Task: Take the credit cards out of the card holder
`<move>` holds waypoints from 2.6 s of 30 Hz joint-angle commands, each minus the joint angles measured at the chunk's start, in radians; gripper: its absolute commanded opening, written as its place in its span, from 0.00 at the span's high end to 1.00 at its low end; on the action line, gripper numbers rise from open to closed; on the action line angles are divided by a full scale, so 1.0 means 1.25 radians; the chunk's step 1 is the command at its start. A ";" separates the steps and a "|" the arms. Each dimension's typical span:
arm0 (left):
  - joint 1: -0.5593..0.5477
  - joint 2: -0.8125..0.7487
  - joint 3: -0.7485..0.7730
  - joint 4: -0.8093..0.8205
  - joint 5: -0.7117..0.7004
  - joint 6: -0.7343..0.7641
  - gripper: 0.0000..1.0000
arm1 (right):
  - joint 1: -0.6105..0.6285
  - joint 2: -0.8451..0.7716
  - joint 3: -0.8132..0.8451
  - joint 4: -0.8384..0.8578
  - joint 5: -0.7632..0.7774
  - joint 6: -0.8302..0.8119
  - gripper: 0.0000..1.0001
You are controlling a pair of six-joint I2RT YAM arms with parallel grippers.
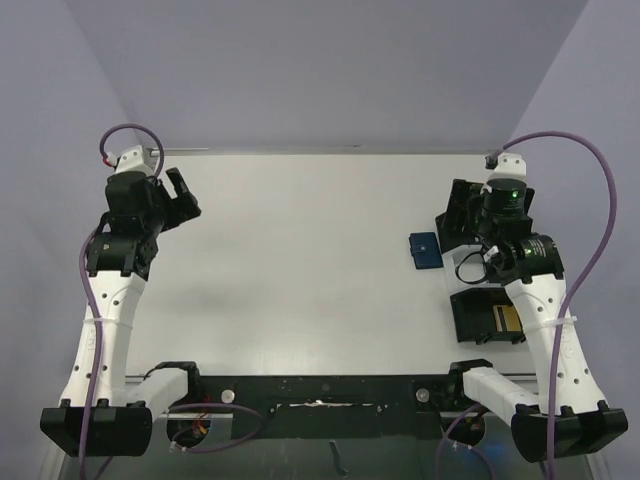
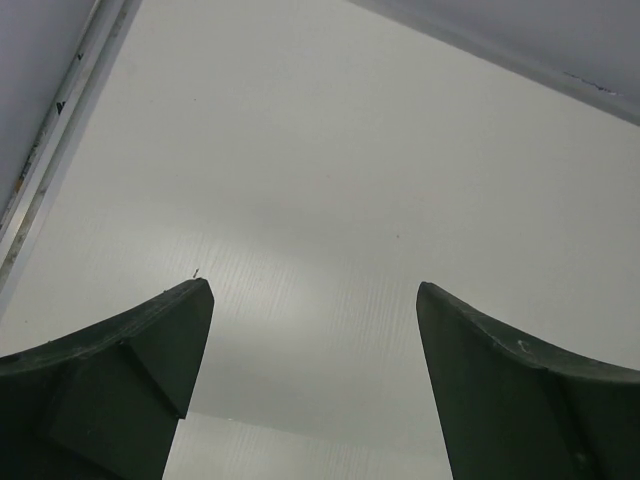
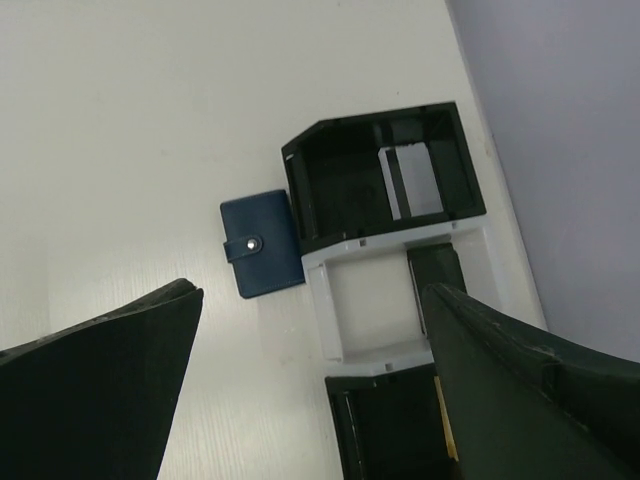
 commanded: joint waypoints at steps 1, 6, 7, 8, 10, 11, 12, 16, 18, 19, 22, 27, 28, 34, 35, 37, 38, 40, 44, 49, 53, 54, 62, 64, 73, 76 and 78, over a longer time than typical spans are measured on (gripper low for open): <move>-0.039 -0.029 -0.062 0.098 -0.058 0.000 0.15 | -0.016 -0.025 -0.064 0.053 -0.057 0.046 0.02; -0.074 -0.034 -0.139 0.130 -0.033 0.015 0.13 | -0.029 -0.003 -0.125 0.064 -0.119 0.077 0.02; -0.080 -0.035 -0.156 0.140 -0.023 0.017 0.10 | -0.031 0.006 -0.133 0.067 -0.133 0.084 0.02; -0.083 -0.036 -0.172 0.148 -0.013 0.021 0.09 | -0.033 0.017 -0.136 0.068 -0.145 0.089 0.02; -0.089 -0.033 -0.198 0.160 0.007 0.027 0.07 | -0.037 0.043 -0.138 0.072 -0.172 0.102 0.02; -0.092 -0.029 -0.210 0.164 0.017 0.030 0.06 | -0.038 0.060 -0.133 0.071 -0.183 0.109 0.02; -0.094 -0.023 -0.221 0.167 0.025 0.032 0.06 | -0.039 0.085 -0.121 0.069 -0.192 0.118 0.02; -0.100 0.013 -0.256 0.173 0.073 0.051 0.05 | -0.041 0.178 -0.101 0.090 -0.231 0.144 0.01; -0.103 0.032 -0.263 0.170 0.091 0.065 0.05 | -0.041 0.237 -0.086 0.096 -0.242 0.155 0.02; -0.104 0.040 -0.269 0.174 0.096 0.072 0.05 | -0.042 0.268 -0.077 0.097 -0.243 0.161 0.03; -0.105 0.056 -0.300 0.190 0.102 0.092 0.04 | -0.040 0.357 -0.048 0.104 -0.248 0.168 0.06; -0.108 0.045 -0.368 0.244 0.108 0.098 0.04 | -0.036 0.486 0.006 0.123 -0.227 0.157 0.11; -0.110 0.044 -0.371 0.246 0.109 0.099 0.03 | -0.037 0.509 0.015 0.128 -0.215 0.155 0.12; -0.112 0.040 -0.375 0.246 0.077 0.098 0.03 | -0.036 0.614 0.079 0.137 -0.208 0.127 0.14; -0.112 0.039 -0.376 0.249 0.074 0.097 0.03 | -0.036 0.624 0.082 0.145 -0.206 0.125 0.14; -0.112 0.039 -0.377 0.254 0.070 0.098 0.03 | -0.037 0.646 0.090 0.152 -0.200 0.115 0.15; -0.112 0.040 -0.375 0.256 0.069 0.098 0.03 | -0.036 0.658 0.097 0.147 -0.195 0.112 0.15; -0.113 0.042 -0.372 0.258 0.068 0.098 0.03 | -0.037 0.680 0.104 0.147 -0.188 0.106 0.15; -0.113 0.044 -0.373 0.256 0.065 0.099 0.03 | -0.031 0.711 0.087 0.161 -0.211 0.099 0.17; -0.112 0.050 -0.371 0.255 0.061 0.101 0.03 | -0.010 0.718 0.025 0.189 -0.249 0.091 0.20; -0.113 0.061 -0.367 0.252 0.063 0.102 0.03 | 0.033 0.708 -0.031 0.210 -0.274 0.065 0.22; -0.113 0.064 -0.366 0.250 0.063 0.103 0.03 | 0.047 0.703 -0.048 0.215 -0.276 0.062 0.23; -0.113 0.074 -0.362 0.246 0.063 0.106 0.03 | 0.210 0.592 -0.173 0.241 -0.346 0.078 0.30; -0.113 0.076 -0.361 0.246 0.063 0.106 0.03 | 0.264 0.540 -0.173 0.235 -0.363 0.083 0.30; -0.111 0.081 -0.357 0.244 0.070 0.104 0.03 | 0.239 0.353 -0.041 0.087 0.039 0.247 0.20; -0.111 0.079 -0.356 0.243 0.068 0.104 0.03 | 0.113 0.281 -0.081 0.081 0.065 0.331 0.18; -0.110 0.079 -0.355 0.245 0.067 0.105 0.03 | 0.022 0.240 -0.113 0.107 0.048 0.346 0.18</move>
